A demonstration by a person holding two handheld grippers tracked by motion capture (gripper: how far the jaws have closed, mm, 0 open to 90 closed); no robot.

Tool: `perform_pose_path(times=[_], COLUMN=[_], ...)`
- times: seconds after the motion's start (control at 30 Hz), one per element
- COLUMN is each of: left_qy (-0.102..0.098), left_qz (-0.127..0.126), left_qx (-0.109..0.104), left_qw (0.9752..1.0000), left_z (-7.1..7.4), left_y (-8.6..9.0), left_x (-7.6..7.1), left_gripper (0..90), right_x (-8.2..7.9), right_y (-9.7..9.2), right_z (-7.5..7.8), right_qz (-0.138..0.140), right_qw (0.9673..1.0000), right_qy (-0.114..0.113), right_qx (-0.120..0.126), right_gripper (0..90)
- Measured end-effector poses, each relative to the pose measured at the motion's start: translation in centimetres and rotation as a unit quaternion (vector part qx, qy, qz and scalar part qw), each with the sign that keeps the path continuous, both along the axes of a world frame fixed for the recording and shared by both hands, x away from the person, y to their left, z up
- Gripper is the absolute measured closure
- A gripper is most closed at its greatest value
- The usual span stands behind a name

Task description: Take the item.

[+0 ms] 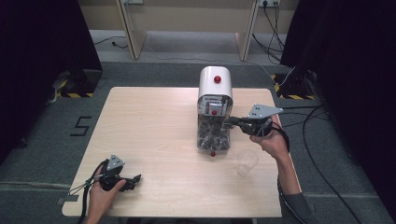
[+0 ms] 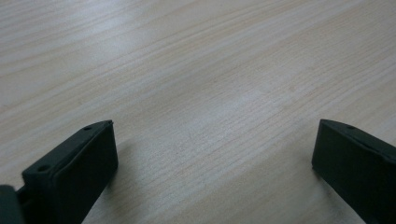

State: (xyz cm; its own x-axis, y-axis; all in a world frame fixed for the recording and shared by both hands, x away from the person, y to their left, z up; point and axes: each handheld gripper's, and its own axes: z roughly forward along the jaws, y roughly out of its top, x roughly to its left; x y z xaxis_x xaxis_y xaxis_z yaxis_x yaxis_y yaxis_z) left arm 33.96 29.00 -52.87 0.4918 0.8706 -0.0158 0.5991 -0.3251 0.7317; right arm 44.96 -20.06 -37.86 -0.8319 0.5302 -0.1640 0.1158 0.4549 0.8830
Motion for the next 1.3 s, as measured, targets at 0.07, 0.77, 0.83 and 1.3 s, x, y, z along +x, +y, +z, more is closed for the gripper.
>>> perform_pose_path(times=[0.07,0.77,0.83,1.3], left_qy=[0.0,0.0,0.0,0.0], left_qz=[0.0,0.0,0.0,0.0], left_qx=[0.0,0.0,0.0,0.001], left_qw=[1.0,1.0,1.0,1.0], left_z=[0.0,0.0,0.0,0.0], left_y=[0.0,0.0,0.0,0.0], left_x=[0.0,0.0,0.0,0.0], left_gripper=[0.0,0.0,0.0,0.0], right_x=[-0.6,-5.4,-5.4,-7.2], right_y=[-0.2,-4.1,-4.4,-6.0], right_z=[0.2,-0.7,-0.6,-0.5], right_qz=[-0.002,-0.043,-0.047,-0.065], right_qw=[1.0,0.9971,0.9968,0.9951], right_qy=[-0.005,-0.028,-0.03,-0.033], right_qx=[0.006,0.056,0.057,0.066], right_gripper=[90.0,90.0,90.0,90.0])
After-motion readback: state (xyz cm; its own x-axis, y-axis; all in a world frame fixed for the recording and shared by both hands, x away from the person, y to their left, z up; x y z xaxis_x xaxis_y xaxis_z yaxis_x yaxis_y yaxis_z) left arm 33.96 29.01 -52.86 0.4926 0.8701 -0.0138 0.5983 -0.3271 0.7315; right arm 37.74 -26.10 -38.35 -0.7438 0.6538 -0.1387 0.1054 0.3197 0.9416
